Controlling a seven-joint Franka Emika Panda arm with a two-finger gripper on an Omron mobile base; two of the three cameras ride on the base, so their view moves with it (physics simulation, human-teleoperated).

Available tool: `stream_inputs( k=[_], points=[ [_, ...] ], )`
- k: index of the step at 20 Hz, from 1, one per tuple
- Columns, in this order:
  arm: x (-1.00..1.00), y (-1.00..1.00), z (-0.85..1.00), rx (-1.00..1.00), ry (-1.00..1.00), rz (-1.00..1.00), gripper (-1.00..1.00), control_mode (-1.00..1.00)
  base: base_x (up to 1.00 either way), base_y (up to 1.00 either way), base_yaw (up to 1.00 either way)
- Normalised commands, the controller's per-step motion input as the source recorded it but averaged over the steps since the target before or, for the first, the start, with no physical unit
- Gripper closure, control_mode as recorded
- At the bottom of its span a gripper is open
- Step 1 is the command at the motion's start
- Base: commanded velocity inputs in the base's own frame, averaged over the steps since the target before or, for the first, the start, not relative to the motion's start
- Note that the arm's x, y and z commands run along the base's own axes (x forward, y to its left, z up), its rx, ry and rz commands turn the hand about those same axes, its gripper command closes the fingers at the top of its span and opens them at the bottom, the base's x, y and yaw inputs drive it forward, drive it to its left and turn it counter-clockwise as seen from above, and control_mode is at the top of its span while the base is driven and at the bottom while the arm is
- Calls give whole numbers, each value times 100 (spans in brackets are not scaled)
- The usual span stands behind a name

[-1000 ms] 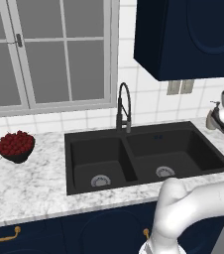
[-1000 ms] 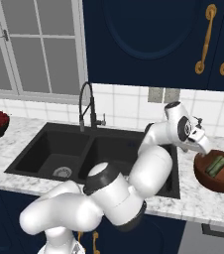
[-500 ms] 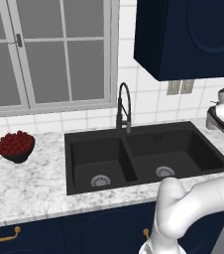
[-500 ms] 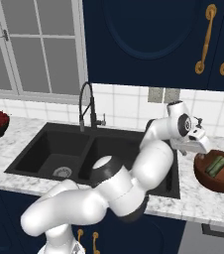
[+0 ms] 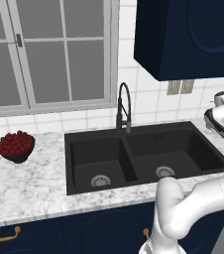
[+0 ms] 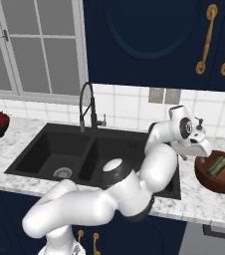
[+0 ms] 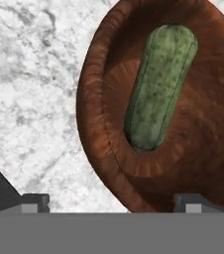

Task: Pick the cucumber from the sink and place it in the bowl. Then pick the bowl and place it in the microwave. Then close the microwave door and press the start button.

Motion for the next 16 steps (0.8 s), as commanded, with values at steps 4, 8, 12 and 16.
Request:
stream_inputs(
  k=[4,8,12,16],
  points=[
    [29,-33,-32,3,0,7,-100,-100,0,0,0],
    [23,-21,-34,1,2,7,-100,-100,0,0,0],
    [4,-1,-40,0,6,3,100,-100,0,0,0],
    [0,0,-20,0,5,0,100,-100,0,0,0]
  ],
)
